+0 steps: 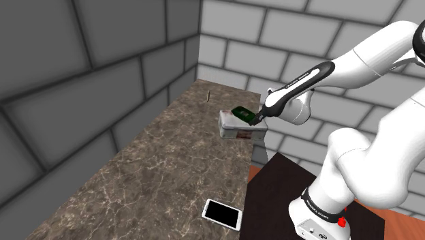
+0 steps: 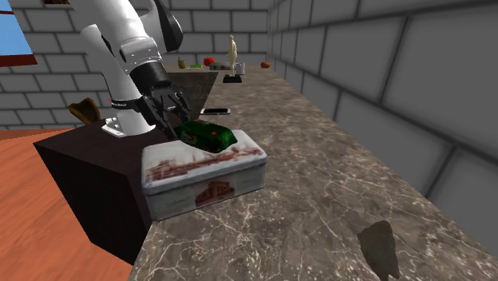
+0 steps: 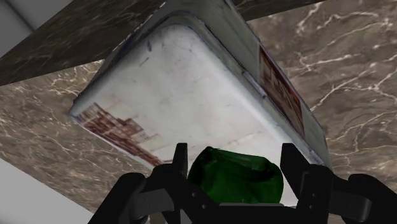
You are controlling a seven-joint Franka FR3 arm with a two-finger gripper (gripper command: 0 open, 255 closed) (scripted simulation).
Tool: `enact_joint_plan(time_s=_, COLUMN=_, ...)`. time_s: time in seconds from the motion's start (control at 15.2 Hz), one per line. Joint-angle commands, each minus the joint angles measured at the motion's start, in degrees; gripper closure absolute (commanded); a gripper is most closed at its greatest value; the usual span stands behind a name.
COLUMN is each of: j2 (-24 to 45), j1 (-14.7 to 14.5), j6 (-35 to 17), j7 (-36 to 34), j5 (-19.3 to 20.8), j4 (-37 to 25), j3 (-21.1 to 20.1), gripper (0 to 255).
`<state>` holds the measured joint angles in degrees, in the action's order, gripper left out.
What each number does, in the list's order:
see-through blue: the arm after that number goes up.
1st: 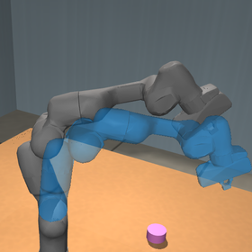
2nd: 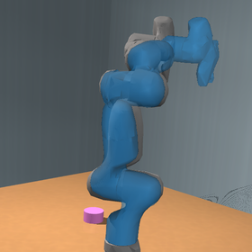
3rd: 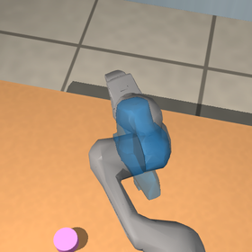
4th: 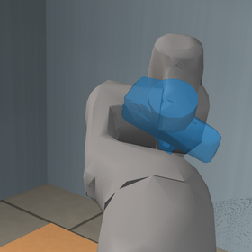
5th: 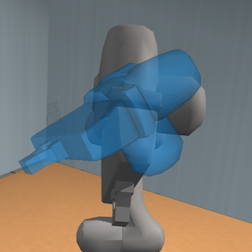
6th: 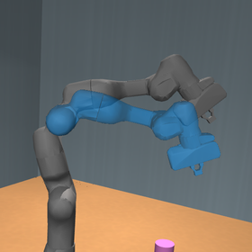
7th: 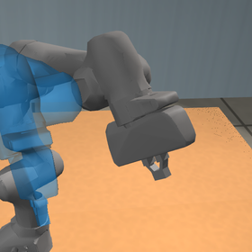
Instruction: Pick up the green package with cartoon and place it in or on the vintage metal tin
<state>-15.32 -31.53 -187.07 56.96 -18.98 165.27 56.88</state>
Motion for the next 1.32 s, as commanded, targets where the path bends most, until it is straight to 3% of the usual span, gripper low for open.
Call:
enact_joint_plan(time_s=0.0, j2=0.0, j1=-0.1, j6=0.0, j7=0.0, j5=0.0, j4=0.0, j3=0.1, gripper=255)
enact_joint_plan(time_s=0.07, j2=0.0, j1=-0.1, j6=0.0, j7=0.0, j5=0.0, j4=0.0, j3=0.1, gripper=255)
enact_joint_plan(time_s=0.13, j2=0.0, j1=-0.2, j6=0.0, j7=0.0, j5=0.0, j4=0.0, j3=0.1, gripper=0)
enact_joint_plan(time_s=0.46, j2=0.0, j1=-0.1, j6=0.0, j7=0.0, j5=0.0, j4=0.0, j3=0.1, gripper=0)
enact_joint_plan(time_s=0.53, j2=-1.5, j1=11.9, j6=2.5, j7=-0.1, j5=-0.3, j4=1.1, j3=-11.6, gripper=0)
enact_joint_plan(time_s=0.59, j2=-3.6, j1=21.8, j6=5.2, j7=-0.4, j5=-0.4, j4=2.1, j3=-21.2, gripper=0)
enact_joint_plan(time_s=0.66, j2=-6.2, j1=29.6, j6=8.1, j7=-1.6, j5=0.9, j4=3.1, j3=-28.2, gripper=0)
enact_joint_plan(time_s=0.73, j2=-8.6, j1=34.2, j6=10.3, j7=-3.1, j5=2.8, j4=3.8, j3=-32.1, gripper=0)
enact_joint_plan(time_s=1.25, j2=-8.6, j1=34.0, j6=10.3, j7=-3.8, j5=3.8, j4=3.9, j3=-31.6, gripper=0)
